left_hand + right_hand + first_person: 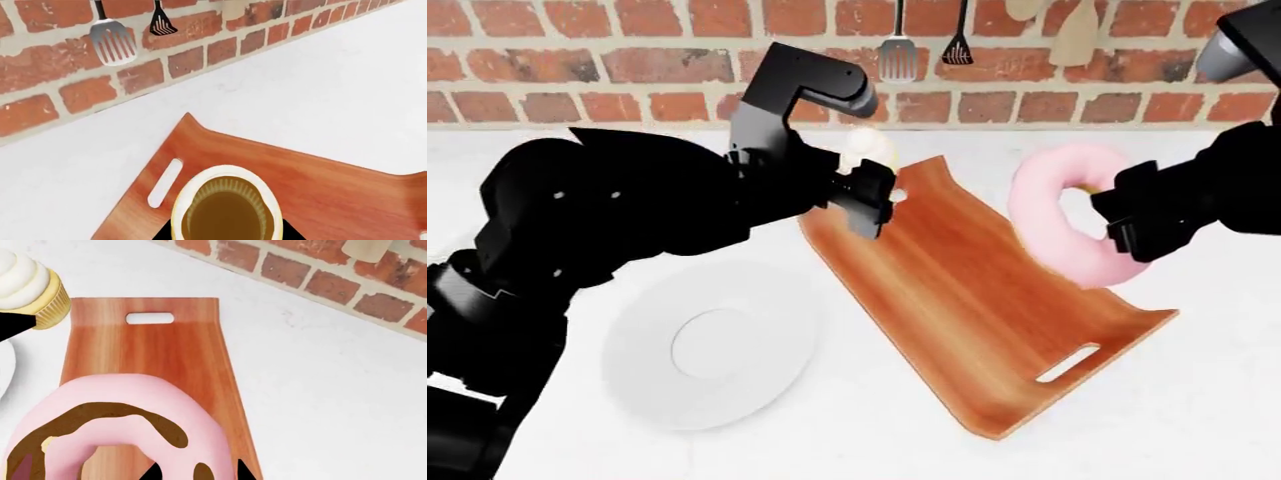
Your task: Move the dessert items from the plate to the tray.
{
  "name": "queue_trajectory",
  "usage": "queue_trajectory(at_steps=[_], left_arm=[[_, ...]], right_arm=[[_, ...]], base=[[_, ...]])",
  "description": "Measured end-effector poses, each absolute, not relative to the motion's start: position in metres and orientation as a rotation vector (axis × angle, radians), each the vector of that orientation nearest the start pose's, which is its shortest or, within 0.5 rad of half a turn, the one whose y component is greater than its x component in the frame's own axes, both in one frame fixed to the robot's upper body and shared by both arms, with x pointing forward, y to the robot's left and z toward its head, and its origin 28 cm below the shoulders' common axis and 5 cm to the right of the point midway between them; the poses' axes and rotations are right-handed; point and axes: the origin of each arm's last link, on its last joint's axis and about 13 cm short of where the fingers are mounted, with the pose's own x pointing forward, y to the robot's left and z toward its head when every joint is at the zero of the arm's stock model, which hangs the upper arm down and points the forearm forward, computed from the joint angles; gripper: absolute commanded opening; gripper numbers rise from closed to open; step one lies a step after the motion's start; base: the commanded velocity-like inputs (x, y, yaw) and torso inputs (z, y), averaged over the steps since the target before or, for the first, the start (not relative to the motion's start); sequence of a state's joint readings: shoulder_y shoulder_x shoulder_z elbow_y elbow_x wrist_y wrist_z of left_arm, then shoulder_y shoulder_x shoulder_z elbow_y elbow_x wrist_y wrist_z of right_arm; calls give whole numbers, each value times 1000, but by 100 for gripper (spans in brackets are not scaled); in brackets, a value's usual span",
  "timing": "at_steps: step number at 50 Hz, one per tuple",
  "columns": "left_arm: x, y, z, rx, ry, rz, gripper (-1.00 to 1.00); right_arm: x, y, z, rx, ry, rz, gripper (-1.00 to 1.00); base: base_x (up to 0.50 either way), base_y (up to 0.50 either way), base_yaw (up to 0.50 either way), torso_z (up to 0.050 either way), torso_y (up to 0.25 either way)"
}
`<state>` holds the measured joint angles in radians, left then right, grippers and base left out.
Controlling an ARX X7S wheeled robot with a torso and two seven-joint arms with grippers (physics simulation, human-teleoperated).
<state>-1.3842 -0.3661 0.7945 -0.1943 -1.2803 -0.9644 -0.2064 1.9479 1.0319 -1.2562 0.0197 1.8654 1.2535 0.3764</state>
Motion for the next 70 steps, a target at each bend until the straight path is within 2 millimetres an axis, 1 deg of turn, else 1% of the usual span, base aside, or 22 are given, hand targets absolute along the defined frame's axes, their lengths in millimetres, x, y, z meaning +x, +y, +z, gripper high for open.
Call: queue_trajectory(at_steps=[9, 40, 61, 70], left_arm=[[343, 160, 271, 118, 337, -679, -100], [362, 148, 249, 108, 391, -705, -100], [377, 136, 246, 93, 390, -733, -100], [386, 130, 241, 90, 403, -729, -100]], right_arm=[[242, -211, 353, -258, 570, 305, -100], [243, -211, 347, -249, 572, 314, -100], [245, -209, 342, -242, 578, 324, -100], [246, -209, 339, -237, 580, 327, -100]], base=[[0, 0, 0, 0, 1], [0, 0, 0, 0, 0], [0, 0, 0, 0, 0], [0, 0, 0, 0, 1]])
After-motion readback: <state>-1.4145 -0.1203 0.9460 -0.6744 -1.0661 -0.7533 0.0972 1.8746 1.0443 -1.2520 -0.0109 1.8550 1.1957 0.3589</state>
